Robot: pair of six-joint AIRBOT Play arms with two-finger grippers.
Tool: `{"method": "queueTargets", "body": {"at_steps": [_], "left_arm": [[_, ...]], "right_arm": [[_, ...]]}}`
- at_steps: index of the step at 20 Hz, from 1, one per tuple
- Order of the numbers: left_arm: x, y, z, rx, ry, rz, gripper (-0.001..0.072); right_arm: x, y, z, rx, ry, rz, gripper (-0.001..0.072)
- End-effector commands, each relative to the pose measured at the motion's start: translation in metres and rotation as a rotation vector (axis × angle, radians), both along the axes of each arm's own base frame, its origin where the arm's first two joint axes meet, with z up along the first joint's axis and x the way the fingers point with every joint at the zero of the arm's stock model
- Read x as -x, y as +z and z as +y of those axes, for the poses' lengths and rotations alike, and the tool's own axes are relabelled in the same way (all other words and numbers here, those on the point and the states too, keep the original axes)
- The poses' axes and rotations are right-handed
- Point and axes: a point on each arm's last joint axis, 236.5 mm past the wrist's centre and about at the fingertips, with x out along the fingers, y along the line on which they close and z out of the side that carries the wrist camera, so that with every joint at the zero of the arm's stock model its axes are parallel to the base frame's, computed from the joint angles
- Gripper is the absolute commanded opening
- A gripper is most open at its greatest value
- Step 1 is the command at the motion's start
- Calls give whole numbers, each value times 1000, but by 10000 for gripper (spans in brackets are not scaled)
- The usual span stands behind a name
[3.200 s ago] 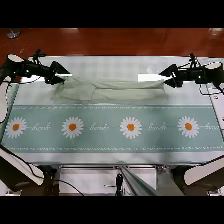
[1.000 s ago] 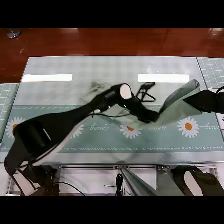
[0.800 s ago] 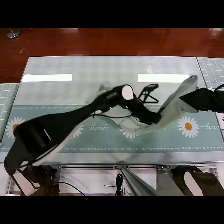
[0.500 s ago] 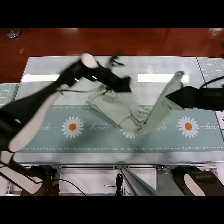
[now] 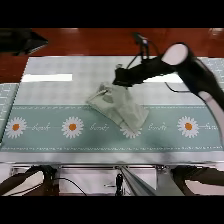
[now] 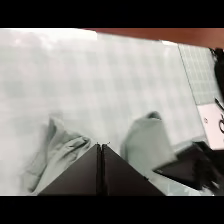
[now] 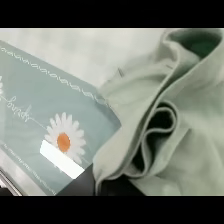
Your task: Fold the shirts.
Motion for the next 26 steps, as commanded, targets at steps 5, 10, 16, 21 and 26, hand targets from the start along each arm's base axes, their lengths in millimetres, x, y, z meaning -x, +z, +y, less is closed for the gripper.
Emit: {"method": "queueTargets", "body": {"at_steps": [5, 10, 16, 21, 26], "left_arm": [[65, -29, 13, -23, 94, -42, 21], [55, -97, 30, -4, 181, 73, 22], [77, -164, 36, -40, 183, 233, 22], [101, -200, 13, -47, 108, 310, 22], [107, -205, -17, -65, 31, 298, 22]], "right_arm": [[-31, -81, 92, -62, 61, 145, 601], [-32, -30, 22, -43, 117, 190, 629], [9, 48, -237, 570, -265, -48, 628], [107, -67, -273, 290, -787, 33, 627], [136, -150, -195, -146, -837, 332, 616]]}}
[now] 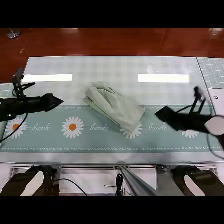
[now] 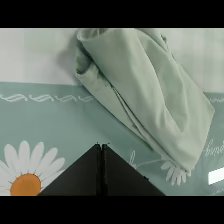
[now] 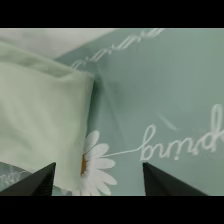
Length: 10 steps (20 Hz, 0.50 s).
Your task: Fold the shirts.
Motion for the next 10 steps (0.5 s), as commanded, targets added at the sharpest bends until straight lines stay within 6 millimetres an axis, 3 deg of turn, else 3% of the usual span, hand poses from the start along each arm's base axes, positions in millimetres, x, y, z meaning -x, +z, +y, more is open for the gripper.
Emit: {"method": "queueTargets", "body": {"at_steps": [1, 7, 10], "left_arm": [[1, -4, -18, -11, -41, -18, 22], [3, -3, -27, -9, -65, -26, 22], [3, -3, -27, -9, -65, -27, 22]], "right_arm": [[6, -37, 29, -242, -110, 33, 616], [-24, -63, 76, -328, 74, 177, 616], [-35, -74, 112, -328, 162, 226, 611]]}}
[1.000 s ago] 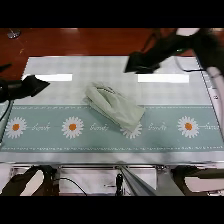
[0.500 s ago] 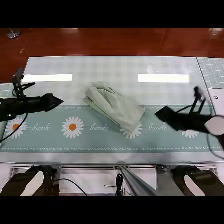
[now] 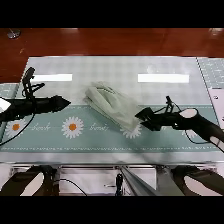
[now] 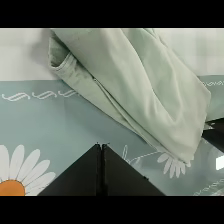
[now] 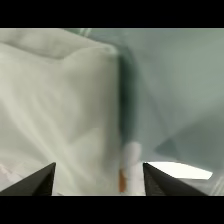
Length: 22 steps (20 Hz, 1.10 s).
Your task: Fold the shirts.
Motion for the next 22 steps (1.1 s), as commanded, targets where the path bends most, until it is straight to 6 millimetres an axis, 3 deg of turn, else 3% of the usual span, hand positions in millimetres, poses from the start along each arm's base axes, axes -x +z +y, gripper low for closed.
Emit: {"method": "queueTargets", "body": {"at_steps": [1, 4, 6, 9, 11, 15, 17, 18, 22], "left_arm": [[0, 0, -1, 1, -1, -2, 22], [1, 0, -2, 2, -7, 3, 22], [2, -1, -3, 3, -10, 7, 22], [2, -1, -3, 2, -10, 6, 22], [2, -1, -3, 3, -9, 6, 22], [2, -1, -3, 3, -10, 6, 22], [2, 0, -3, 5, -10, 7, 22], [2, 0, -3, 6, -9, 7, 22], [2, 0, -3, 7, -8, 6, 22]], "right_arm": [[-16, -13, 38, -31, 99, 26, 525], [-29, -1, 55, -56, 213, -23, 24], [-49, 40, 68, -74, 327, -149, 24], [-97, 151, 72, -3, 419, -426, 23], [-122, 221, 57, 110, 420, -545, 24], [-138, 329, 4, 285, 380, -700, 24], [-139, 360, -38, 355, 317, -712, 24], [-137, 365, -62, 391, 276, -689, 24], [-108, 367, -155, 490, 109, -537, 24]]}}
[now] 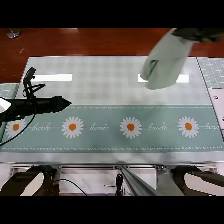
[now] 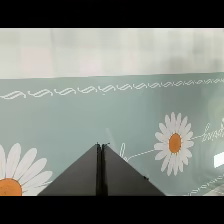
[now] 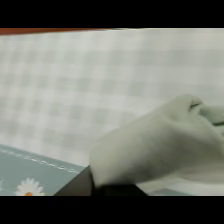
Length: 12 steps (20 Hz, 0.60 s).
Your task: Fold the shirts.
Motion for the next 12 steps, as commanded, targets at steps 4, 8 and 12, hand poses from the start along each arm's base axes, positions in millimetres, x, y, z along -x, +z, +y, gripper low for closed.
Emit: {"method": "queueTargets", "body": {"at_steps": [4, 8, 12], "left_arm": [[0, 0, 0, 0, 1, 0, 22], [-5, 1, 2, -4, 17, -15, 22], [-8, 2, 4, -6, 28, -26, 22]], "right_arm": [[88, -4, -177, 200, -518, 226, 24], [164, -26, -231, 230, -752, 367, 24], [251, -74, -261, 244, -998, 538, 24]]}}
